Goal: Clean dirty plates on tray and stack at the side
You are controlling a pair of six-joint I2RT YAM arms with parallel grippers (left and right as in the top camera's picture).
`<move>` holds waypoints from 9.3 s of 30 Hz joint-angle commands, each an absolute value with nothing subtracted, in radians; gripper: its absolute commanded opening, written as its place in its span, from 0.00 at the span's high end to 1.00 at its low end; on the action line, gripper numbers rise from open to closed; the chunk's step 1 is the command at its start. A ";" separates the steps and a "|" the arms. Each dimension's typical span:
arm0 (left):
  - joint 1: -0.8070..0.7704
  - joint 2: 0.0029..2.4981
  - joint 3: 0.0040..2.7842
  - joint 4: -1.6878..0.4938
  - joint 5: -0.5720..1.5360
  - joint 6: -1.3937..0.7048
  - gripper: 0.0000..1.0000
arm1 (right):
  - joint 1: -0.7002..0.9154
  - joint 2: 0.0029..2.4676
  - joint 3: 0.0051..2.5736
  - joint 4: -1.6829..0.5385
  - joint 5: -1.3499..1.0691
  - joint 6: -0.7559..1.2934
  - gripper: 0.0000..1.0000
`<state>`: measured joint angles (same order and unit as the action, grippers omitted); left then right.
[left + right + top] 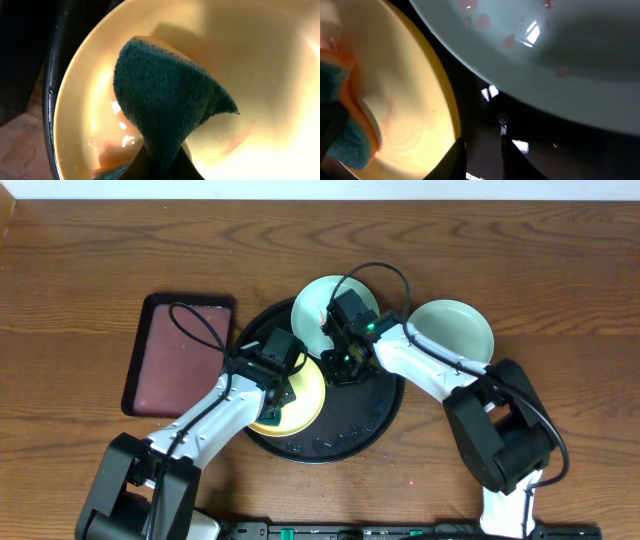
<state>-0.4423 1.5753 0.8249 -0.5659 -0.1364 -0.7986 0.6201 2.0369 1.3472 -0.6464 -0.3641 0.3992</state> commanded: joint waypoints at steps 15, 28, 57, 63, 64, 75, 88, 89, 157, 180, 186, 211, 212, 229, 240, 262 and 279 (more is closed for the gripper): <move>-0.276 1.582 0.819 -0.564 0.042 -0.870 0.93 | 0.595 2.054 1.384 -0.653 -0.515 0.421 0.82; -0.276 1.582 0.819 -0.552 0.045 -0.870 0.92 | 0.566 2.043 1.444 -0.737 -0.542 0.376 0.72; -0.276 1.582 0.819 -0.527 0.011 -0.847 0.93 | 0.682 2.084 1.443 -0.737 -0.304 0.493 0.99; -0.276 1.582 0.819 -0.522 0.011 -0.847 0.93 | 0.675 2.114 1.443 -0.733 -0.349 0.493 0.99; -0.276 1.582 0.819 -0.522 0.012 -0.847 0.93 | 0.669 2.115 1.443 -0.734 -0.354 0.493 0.99; -0.276 1.581 0.826 -0.471 0.011 -0.744 0.93 | 0.665 2.115 1.443 -0.735 -0.356 0.492 0.99; -0.276 1.581 0.864 -0.536 0.020 -0.531 0.93 | 0.665 2.115 1.443 -0.733 -0.356 0.489 0.99; -0.279 1.581 0.861 -0.551 0.021 -0.531 0.93 | 0.665 2.115 1.443 -0.733 -0.356 0.489 0.99; -0.025 1.538 1.118 -0.654 -0.046 -0.348 0.92 | 0.662 1.694 1.474 -0.876 0.160 0.297 0.99; -0.025 1.538 1.117 -0.654 -0.046 -0.349 0.92 | 0.859 1.666 1.474 -0.904 0.915 0.258 0.99; -0.025 1.538 1.117 -0.654 -0.046 -0.349 0.92 | 0.858 1.666 1.474 -0.901 0.973 0.306 0.99; -0.025 1.538 1.117 -0.647 -0.046 -0.348 0.92 | 0.014 1.685 1.470 -0.942 -0.002 0.350 0.99; -0.025 1.538 1.117 -0.647 -0.046 -0.348 0.92 | -0.006 1.696 1.469 -0.952 -0.002 0.350 0.99; -0.025 1.538 1.117 -0.647 -0.046 -0.348 0.92 | -0.048 1.873 1.449 -1.002 -0.001 0.350 0.96; -0.025 1.538 1.117 -0.642 -0.046 -0.348 0.92 | -0.011 1.744 1.484 -1.004 -0.059 0.271 0.74; -0.025 1.543 1.117 -0.627 -0.046 -0.348 0.92 | 0.319 1.979 1.485 -0.550 -0.292 0.179 0.61; -0.025 1.575 1.116 -0.628 -0.046 -0.348 0.92 | 0.350 2.107 1.486 -0.486 -0.297 0.258 0.98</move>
